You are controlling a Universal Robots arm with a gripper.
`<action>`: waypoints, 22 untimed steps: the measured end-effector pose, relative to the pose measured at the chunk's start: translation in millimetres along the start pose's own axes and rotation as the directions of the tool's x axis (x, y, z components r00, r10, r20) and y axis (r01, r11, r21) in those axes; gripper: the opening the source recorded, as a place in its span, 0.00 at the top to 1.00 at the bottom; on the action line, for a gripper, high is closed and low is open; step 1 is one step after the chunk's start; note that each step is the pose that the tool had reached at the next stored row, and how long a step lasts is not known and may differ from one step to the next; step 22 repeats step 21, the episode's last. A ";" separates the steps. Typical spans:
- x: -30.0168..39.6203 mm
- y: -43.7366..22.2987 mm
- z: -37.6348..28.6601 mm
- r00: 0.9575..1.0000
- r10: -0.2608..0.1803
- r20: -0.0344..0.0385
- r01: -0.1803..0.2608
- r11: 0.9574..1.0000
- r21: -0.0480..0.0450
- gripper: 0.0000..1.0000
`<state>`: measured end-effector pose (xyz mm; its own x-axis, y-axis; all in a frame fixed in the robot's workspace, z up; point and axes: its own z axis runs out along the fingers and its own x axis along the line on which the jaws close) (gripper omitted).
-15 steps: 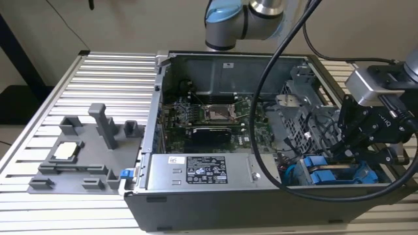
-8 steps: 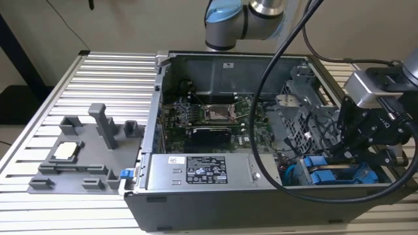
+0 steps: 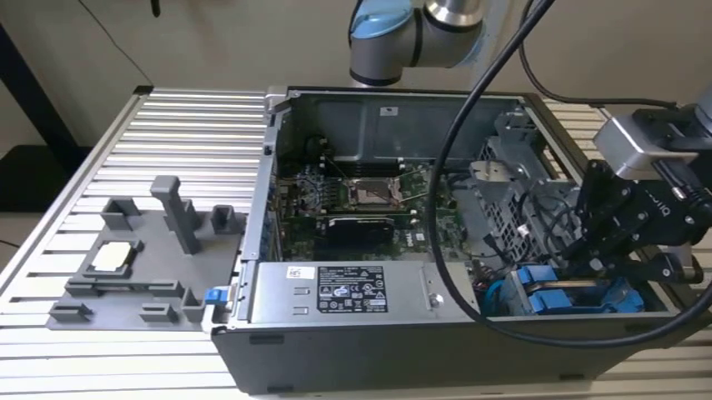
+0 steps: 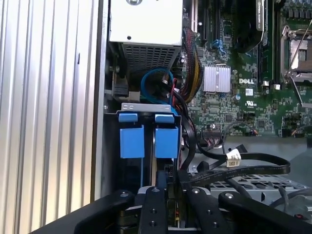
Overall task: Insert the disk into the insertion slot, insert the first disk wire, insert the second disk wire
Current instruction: 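Insert the second disk wire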
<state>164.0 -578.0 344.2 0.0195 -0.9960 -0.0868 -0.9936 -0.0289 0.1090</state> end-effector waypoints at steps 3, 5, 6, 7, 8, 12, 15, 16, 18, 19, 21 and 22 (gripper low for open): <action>-0.6 0.8 -7.3 1.000 0.002 0.000 -0.002 1.000 -0.003 0.76; -1.0 1.2 -11.8 1.000 0.002 0.000 -0.002 1.000 -0.003 0.76; -1.2 1.5 -13.8 1.000 0.002 0.000 -0.002 1.000 -0.003 0.76; -1.4 1.7 -15.8 1.000 0.002 0.000 -0.002 1.000 -0.003 0.76; -1.5 1.9 -17.7 1.000 0.002 0.000 -0.002 1.000 -0.003 0.76; -1.9 2.4 -22.5 1.000 0.002 0.000 -0.002 1.000 -0.003 0.76; -2.0 2.4 -22.5 1.000 0.002 0.001 -0.002 1.000 -0.003 0.76; -2.0 2.5 -22.7 1.000 0.002 0.000 -0.002 1.000 -0.003 0.76; -2.0 2.5 -23.0 1.000 0.002 0.000 -0.002 1.000 -0.003 0.76; -2.0 2.5 -23.2 1.000 0.002 0.000 -0.002 1.000 -0.003 0.76; -2.0 2.5 -23.4 1.000 0.002 0.000 -0.002 1.000 -0.003 0.76; -2.0 2.5 -23.4 1.000 0.002 0.000 -0.002 1.000 -0.003 0.76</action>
